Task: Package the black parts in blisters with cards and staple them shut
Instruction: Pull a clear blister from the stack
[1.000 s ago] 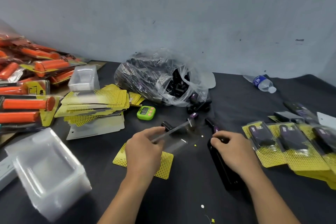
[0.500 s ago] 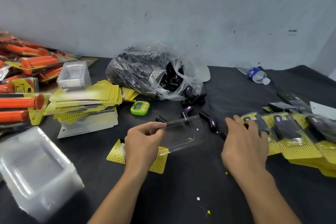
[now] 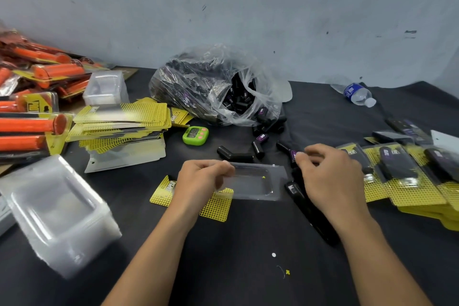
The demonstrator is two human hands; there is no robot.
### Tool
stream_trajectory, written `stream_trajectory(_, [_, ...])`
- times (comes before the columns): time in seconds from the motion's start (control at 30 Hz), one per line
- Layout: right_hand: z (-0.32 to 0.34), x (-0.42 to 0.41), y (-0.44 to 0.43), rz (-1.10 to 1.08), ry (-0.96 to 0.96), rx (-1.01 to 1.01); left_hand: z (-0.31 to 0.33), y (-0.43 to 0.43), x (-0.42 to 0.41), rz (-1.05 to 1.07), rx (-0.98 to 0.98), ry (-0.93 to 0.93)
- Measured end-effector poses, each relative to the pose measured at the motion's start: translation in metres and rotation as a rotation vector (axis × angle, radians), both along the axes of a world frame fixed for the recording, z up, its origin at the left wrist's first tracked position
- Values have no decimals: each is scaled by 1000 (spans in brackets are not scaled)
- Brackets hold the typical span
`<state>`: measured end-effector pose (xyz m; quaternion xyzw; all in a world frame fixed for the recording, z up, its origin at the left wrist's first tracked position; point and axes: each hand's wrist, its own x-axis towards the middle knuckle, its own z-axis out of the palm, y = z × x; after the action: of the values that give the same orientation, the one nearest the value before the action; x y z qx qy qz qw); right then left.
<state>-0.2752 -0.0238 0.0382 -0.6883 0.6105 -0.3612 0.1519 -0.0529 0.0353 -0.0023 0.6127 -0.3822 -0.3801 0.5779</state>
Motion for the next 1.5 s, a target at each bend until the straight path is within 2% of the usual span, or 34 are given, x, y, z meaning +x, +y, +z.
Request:
stream_trajectory(0.13, [1,0,-15,-26,-45,-16,-2,0,6,5,16,155])
stream_trajectory(0.2, [1,-3,-35,-16,56,54,-2,-2,9,32,15,163])
stream_trajectory(0.33, [-6,0,-65,286,297,284,-5,-3,10,159,7,95])
stream_trajectory(0.4, [-19,-2,-72,362,395,292,-7,-4,9,195,-12,118])
stream_trajectory(0.47, [-31,-7,-79,313,320,235,-7,-6,10,207,-36,138])
stream_trajectory(0.6, [-42,-12,-75,192,-6,68,-7,-9,7,180,-52,168])
stream_trajectory(0.7, [-26,-4,-57,185,-273,-66,-7,-8,3,163,-45,119])
stream_trajectory(0.77, [-4,2,-41,220,-366,-89,-4,-5,1,147,-46,117])
stream_trajectory(0.83, [17,8,-22,407,-261,-70,0,-3,-2,119,-50,97])
stream_trajectory(0.9, [30,19,0,629,-24,-52,3,0,-7,95,-75,32])
stream_trajectory(1.0, [34,40,20,782,199,-113,8,3,-9,45,-144,-27])
stream_trajectory(1.07, [29,48,20,784,185,-159,10,5,-8,12,-155,16])
stream_trajectory(1.2, [4,50,15,651,-38,-160,8,6,-10,13,-127,96])
stream_trajectory(1.37, [-12,51,8,613,-171,-226,7,5,-13,5,-69,247])
stream_trajectory(1.43, [-15,52,7,610,-147,-254,8,4,-13,-19,-76,339])
stream_trajectory(1.5, [-20,55,8,568,-49,-221,7,3,-12,-45,-77,329])
